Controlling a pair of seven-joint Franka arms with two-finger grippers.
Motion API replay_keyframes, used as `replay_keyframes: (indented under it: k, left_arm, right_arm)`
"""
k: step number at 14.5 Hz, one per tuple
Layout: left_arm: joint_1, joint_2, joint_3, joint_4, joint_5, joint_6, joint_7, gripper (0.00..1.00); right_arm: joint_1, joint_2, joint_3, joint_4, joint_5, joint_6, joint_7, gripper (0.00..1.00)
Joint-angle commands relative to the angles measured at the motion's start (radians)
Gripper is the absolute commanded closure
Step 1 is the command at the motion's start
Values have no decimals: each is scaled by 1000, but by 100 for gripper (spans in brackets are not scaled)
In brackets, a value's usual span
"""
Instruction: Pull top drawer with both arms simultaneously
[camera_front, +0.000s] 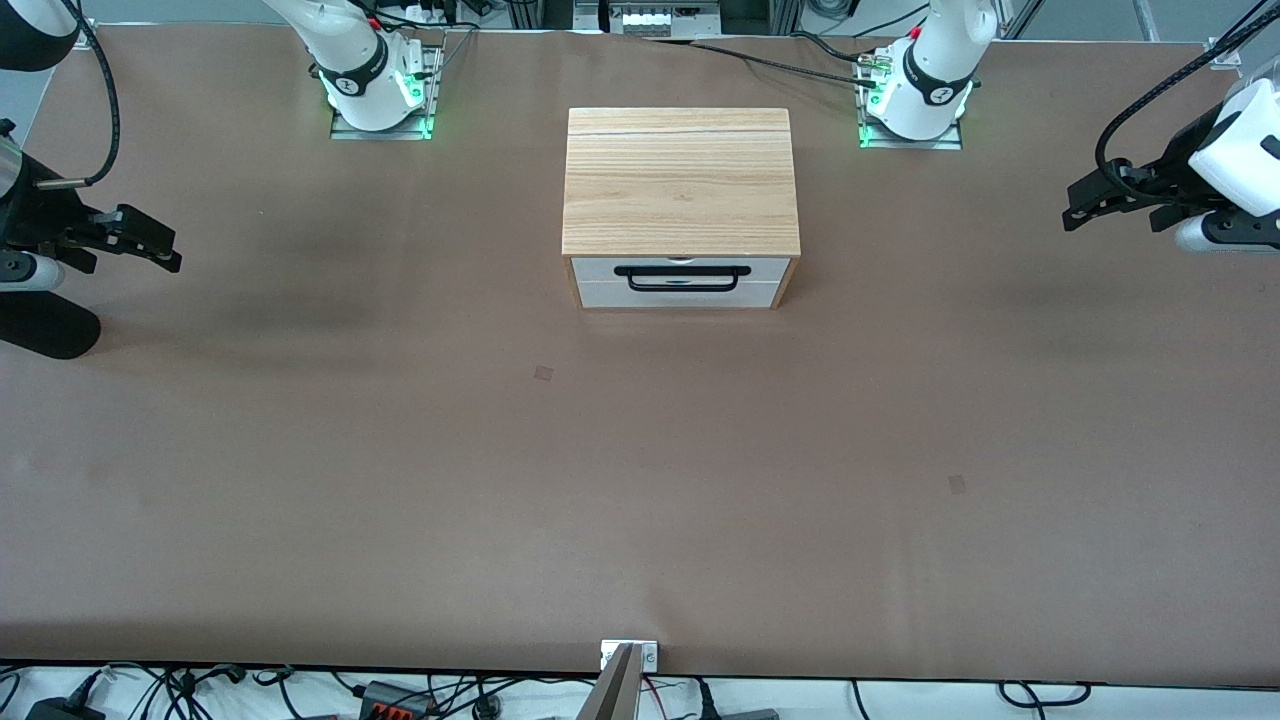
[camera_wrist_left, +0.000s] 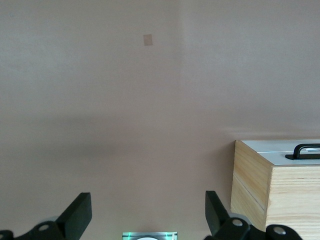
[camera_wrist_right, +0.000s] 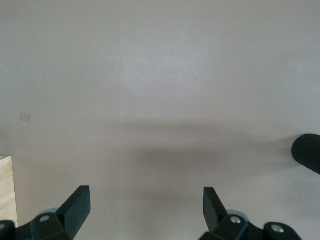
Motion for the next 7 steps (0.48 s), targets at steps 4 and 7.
replay_keyframes:
  k: [4, 7]
  left_arm:
    - [0, 14, 3, 23, 5, -20, 17, 0]
    - [-2, 15, 3, 25, 3, -22, 14, 0]
  right_arm:
    - [1, -14, 4, -7, -10, -1, -3, 0]
    - [1, -14, 4, -7, -10, 0, -5, 0]
